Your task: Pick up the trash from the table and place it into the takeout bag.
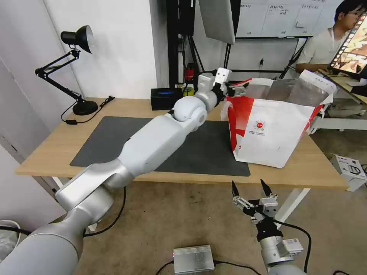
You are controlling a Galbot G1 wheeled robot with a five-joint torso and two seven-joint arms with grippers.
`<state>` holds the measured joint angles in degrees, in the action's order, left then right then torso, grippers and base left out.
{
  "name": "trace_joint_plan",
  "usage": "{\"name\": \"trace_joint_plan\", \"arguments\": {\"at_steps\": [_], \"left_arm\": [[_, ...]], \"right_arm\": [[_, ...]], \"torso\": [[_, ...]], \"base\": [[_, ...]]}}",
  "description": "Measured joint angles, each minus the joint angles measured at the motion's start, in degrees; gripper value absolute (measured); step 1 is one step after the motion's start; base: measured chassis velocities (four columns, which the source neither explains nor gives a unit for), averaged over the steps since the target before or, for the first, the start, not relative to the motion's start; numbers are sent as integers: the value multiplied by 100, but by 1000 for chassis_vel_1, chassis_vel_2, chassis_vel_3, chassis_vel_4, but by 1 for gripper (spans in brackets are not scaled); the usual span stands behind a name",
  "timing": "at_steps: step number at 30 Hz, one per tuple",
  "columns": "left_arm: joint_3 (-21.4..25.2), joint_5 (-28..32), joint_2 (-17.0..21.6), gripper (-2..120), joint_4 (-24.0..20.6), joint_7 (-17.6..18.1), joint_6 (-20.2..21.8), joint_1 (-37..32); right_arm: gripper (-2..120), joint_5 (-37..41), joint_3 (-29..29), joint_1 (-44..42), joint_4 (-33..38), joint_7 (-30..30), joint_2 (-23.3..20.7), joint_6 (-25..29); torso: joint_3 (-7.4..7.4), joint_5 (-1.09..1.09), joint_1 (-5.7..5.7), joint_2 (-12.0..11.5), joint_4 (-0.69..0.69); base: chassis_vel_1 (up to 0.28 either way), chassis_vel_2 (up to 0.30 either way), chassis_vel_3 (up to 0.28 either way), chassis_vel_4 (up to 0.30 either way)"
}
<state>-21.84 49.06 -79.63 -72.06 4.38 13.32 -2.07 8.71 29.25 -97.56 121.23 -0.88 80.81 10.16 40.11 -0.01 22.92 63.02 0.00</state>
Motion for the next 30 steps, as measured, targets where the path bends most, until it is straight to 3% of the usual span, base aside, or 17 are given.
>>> {"name": "trace_joint_plan", "arguments": {"at_steps": [16,30], "left_arm": [[439,9,1068,100,-1021,-29,56,-823],[1320,-422,1972,100,-2144,-85,-65,-2220]], "right_arm": [[100,0,0,0,0,0,0,0],[100,0,0,0,0,0,0,0]], "torso": [[0,0,0,0,0],[0,0,0,0,-1]], "base": [[0,0,0,0],[0,0,0,0]]}}
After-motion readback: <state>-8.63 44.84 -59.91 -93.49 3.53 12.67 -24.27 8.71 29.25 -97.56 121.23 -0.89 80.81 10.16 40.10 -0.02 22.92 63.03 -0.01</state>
